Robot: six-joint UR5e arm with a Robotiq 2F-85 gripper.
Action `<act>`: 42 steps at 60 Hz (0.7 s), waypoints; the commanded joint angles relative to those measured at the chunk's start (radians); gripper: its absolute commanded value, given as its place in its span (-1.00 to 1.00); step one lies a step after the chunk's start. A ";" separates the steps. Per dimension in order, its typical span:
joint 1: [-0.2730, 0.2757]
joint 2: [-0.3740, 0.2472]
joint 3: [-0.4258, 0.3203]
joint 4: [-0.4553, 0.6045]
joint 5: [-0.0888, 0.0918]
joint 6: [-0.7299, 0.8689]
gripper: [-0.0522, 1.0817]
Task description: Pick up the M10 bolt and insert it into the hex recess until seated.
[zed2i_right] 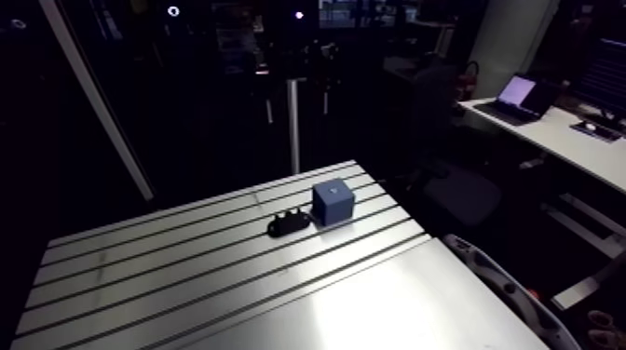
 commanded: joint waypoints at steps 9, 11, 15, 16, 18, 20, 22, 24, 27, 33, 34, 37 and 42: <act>0.263 -0.059 -0.127 0.137 -0.035 0.199 -0.90; 0.264 -0.059 -0.121 0.134 -0.035 0.199 -0.90; 0.268 -0.061 -0.109 0.134 -0.033 0.197 -0.90; 0.268 -0.061 -0.109 0.134 -0.033 0.197 -0.90; 0.274 -0.062 -0.103 0.133 -0.036 0.197 -0.90; 0.279 -0.062 -0.101 0.132 -0.037 0.196 -0.90; 0.282 -0.063 -0.099 0.132 -0.035 0.191 -0.90; 0.283 -0.064 -0.099 0.132 -0.035 0.188 -0.90; 0.284 -0.064 -0.102 0.134 -0.031 0.184 -0.90; 0.289 -0.064 -0.102 0.132 -0.030 0.182 -0.90; 0.289 -0.064 -0.101 0.132 -0.030 0.182 -0.90; 0.290 -0.064 -0.099 0.132 -0.030 0.182 -0.90; 0.292 -0.064 -0.099 0.134 -0.027 0.180 -0.90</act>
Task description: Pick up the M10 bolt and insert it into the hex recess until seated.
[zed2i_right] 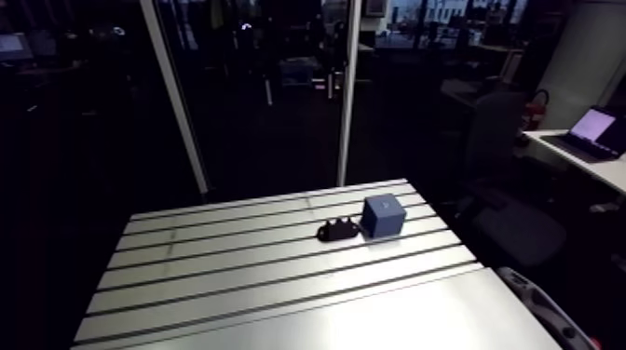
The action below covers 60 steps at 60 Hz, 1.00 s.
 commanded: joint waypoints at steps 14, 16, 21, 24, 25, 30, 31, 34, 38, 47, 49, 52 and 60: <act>0.087 -0.016 -0.016 0.034 -0.008 0.027 -0.90; 0.085 -0.016 -0.016 0.033 -0.006 0.027 -0.90; 0.082 -0.018 -0.017 0.032 -0.006 0.027 -0.90; 0.082 -0.018 -0.016 0.033 -0.006 0.027 -0.90; 0.081 -0.018 -0.016 0.033 -0.005 0.027 -0.90; 0.081 -0.018 -0.014 0.033 -0.006 0.027 -0.90; 0.081 -0.018 -0.014 0.033 -0.006 0.027 -0.90; 0.082 -0.018 -0.014 0.033 -0.006 0.027 -0.90; 0.082 -0.019 -0.016 0.033 -0.009 0.027 -0.90; 0.085 -0.021 -0.018 0.033 -0.012 0.027 -0.90; 0.085 -0.021 -0.016 0.033 -0.012 0.027 -0.90; 0.085 -0.021 -0.014 0.033 -0.012 0.027 -0.90; 0.087 -0.021 -0.014 0.031 -0.012 0.027 -0.90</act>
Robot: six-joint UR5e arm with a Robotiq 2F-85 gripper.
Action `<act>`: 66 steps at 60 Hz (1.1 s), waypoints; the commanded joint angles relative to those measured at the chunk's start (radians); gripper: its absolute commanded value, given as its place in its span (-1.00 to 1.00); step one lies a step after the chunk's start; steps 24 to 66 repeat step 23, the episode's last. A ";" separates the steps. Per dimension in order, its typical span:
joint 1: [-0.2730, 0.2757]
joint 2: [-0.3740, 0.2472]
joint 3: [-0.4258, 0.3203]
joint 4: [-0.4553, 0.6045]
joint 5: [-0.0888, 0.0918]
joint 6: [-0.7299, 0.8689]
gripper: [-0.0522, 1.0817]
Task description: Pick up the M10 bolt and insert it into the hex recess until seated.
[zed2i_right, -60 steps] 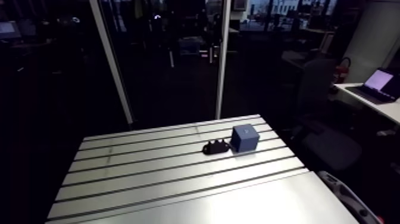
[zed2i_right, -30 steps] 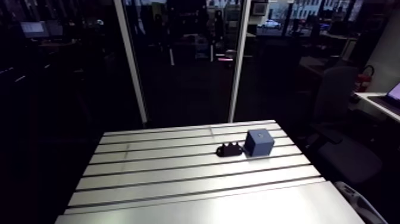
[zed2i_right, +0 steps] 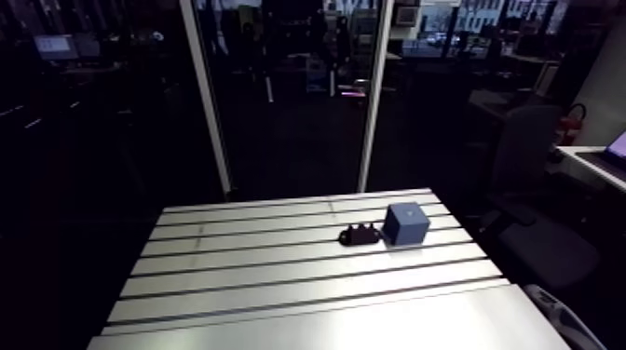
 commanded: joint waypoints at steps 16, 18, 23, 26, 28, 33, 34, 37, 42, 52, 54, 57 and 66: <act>0.004 0.004 -0.002 -0.001 0.000 0.000 -0.90; 0.004 0.004 -0.002 -0.001 0.000 0.000 -0.90; 0.004 0.004 -0.001 -0.001 0.000 0.000 -0.90; 0.004 0.004 -0.001 -0.001 0.000 0.000 -0.90; 0.004 0.004 -0.001 -0.001 0.000 0.000 -0.90; 0.004 0.004 -0.001 -0.001 0.000 0.000 -0.90; 0.004 0.004 -0.001 -0.001 0.000 0.000 -0.90; 0.004 0.004 -0.001 -0.001 0.000 0.000 -0.90; 0.004 0.004 -0.001 -0.001 0.000 0.000 -0.90; 0.004 0.004 -0.001 -0.001 0.000 0.000 -0.90; 0.004 0.004 -0.001 -0.001 0.000 0.000 -0.90; 0.004 0.004 -0.001 -0.001 0.000 0.000 -0.90; 0.004 0.004 -0.001 -0.001 0.000 0.000 -0.90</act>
